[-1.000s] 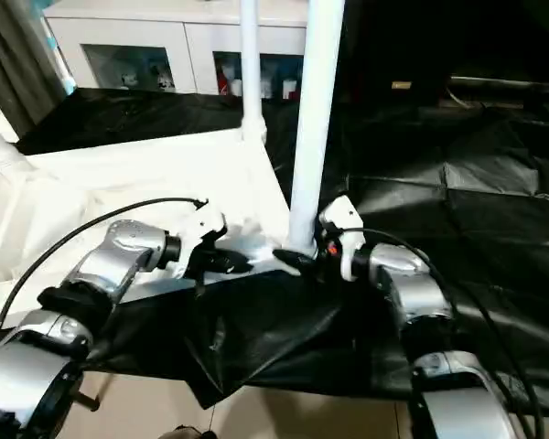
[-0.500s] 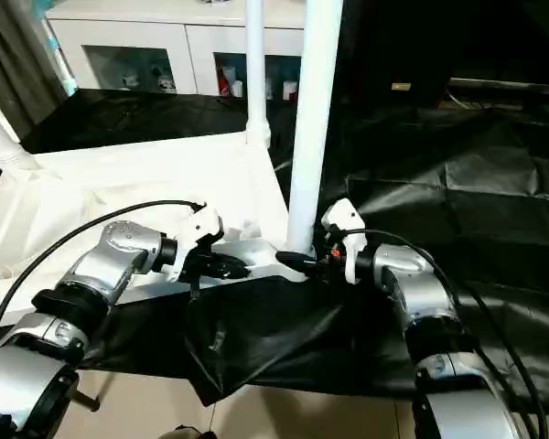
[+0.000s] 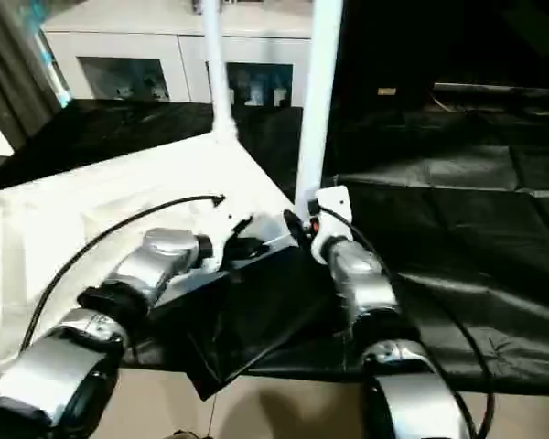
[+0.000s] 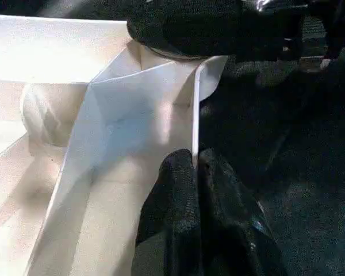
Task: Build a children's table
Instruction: Rotate leg to tighten
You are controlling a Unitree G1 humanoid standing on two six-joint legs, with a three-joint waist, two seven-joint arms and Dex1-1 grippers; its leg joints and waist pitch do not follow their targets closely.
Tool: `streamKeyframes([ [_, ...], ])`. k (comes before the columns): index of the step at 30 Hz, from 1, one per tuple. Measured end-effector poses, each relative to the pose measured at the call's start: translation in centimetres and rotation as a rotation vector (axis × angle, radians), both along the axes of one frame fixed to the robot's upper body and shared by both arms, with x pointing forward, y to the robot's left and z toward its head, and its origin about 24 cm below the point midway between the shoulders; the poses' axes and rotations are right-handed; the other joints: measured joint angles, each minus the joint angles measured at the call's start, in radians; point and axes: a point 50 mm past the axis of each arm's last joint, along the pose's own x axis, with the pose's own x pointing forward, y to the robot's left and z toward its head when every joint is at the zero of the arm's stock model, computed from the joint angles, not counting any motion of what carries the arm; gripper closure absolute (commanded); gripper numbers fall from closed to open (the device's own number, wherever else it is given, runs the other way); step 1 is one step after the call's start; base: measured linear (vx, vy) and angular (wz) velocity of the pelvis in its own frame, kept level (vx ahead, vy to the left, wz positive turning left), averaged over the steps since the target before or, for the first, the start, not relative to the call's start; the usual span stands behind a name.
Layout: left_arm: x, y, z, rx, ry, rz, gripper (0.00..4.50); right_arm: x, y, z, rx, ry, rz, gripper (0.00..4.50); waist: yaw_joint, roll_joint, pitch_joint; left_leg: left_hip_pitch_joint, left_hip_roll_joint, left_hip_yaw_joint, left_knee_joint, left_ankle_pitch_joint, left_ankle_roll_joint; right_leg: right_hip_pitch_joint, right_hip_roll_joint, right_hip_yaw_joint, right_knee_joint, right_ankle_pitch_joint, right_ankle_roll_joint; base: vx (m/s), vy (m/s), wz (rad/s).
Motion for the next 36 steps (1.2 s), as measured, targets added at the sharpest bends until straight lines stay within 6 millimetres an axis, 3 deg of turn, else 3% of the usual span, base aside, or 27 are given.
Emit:
streamKeyframes([
  [2, 0.0, 0.0, 0.0, 0.0, 0.0, -0.006, 4.5, 0.0, 0.0, -0.1, 0.003, -0.005, 0.004, 1.24, -0.002, 0.0, 0.0, 0.0, 0.0, 0.0, 0.001, 0.0, 0.0, 0.001, 0.0, 0.001, -0.001, 0.0, 0.0, 0.0, 0.0, 0.0],
  [4, 0.0, 0.0, 0.0, 0.002, -0.001, -0.017, 4.5, -0.1, 0.0, -0.1, 0.007, -0.004, 0.018, 1.21, -0.003, 0.0, 0.0, 0.0, -0.001, 0.0, 0.001, 0.0, 0.0, 0.001, 0.0, 0.001, -0.001, 0.0, 0.0, 0.0, 0.0, 0.0],
  [7, -0.1, 0.6, 0.1, 0.01, -0.003, -0.051, 4.5, -0.1, -0.2, 0.1, -0.006, -0.017, 0.101, 0.82, -0.005, 0.0, 0.0, 0.0, 0.0, 0.0, 0.0, 0.0, 0.0, 0.0, 0.0, 0.0, 0.0, 0.0, 0.0, 0.0, 0.0, 0.0],
  [14, -0.6, 1.9, 0.4, -0.016, 0.007, -0.17, 4.5, -1.1, -1.8, 0.6, -0.075, -0.044, 0.358, 0.82, 0.004, 0.001, 0.0, -0.002, 0.001, 0.0, -0.002, 0.0, 0.0, -0.002, 0.001, -0.002, 0.003, 0.006, -0.007, 0.007, -0.002, 0.0],
  [21, -1.0, 3.4, 1.2, 0.0, 0.033, -0.316, 4.5, -2.2, -3.1, 1.4, -0.085, -0.045, 0.603, 0.82, 0.032, 0.001, 0.0, -0.019, 0.003, 0.0, 0.004, 0.001, 0.01, -0.016, 0.001, -0.003, 0.003, 0.005, -0.007, 0.0, 0.0, 0.0],
  [25, -1.1, 3.7, 1.2, 0.006, 0.039, -0.334, 4.5, -2.4, -3.2, 1.4, -0.075, -0.038, 0.644, 0.82, 0.033, 0.001, 0.0, -0.019, 0.002, 0.001, 0.008, -0.001, 0.01, -0.015, 0.0, -0.002, 0.003, 0.005, -0.008, 0.0, 0.0, 0.0],
  [26, -1.1, 3.8, 1.2, 0.007, 0.041, -0.339, 4.5, -2.5, -3.2, 1.4, -0.075, -0.035, 0.655, 1.07, 0.033, 0.0, 0.0, -0.019, 0.002, 0.001, 0.008, -0.003, 0.007, -0.014, 0.0, -0.002, 0.003, 0.006, -0.008, 0.0, 0.0, 0.0],
  [32, -1.3, 3.9, 1.1, 0.006, 0.049, -0.36, 4.5, -2.6, -3.5, 1.4, -0.066, -0.025, 0.68, 1.59, 0.033, 0.0, 0.0, -0.018, 0.002, 0.001, 0.008, -0.003, 0.006, -0.014, 0.0, -0.002, 0.005, 0.006, -0.009, 0.0, 0.0, 0.0],
  [36, -1.3, 3.8, 1.1, 0.006, 0.049, -0.362, 4.5, -2.7, -3.4, 1.4, -0.05, -0.02, 0.679, 1.75, 0.034, 0.0, 0.0, -0.018, 0.002, 0.001, 0.008, -0.002, 0.007, -0.014, 0.0, -0.002, 0.006, 0.006, -0.009, 0.0, 0.0, 0.0],
])
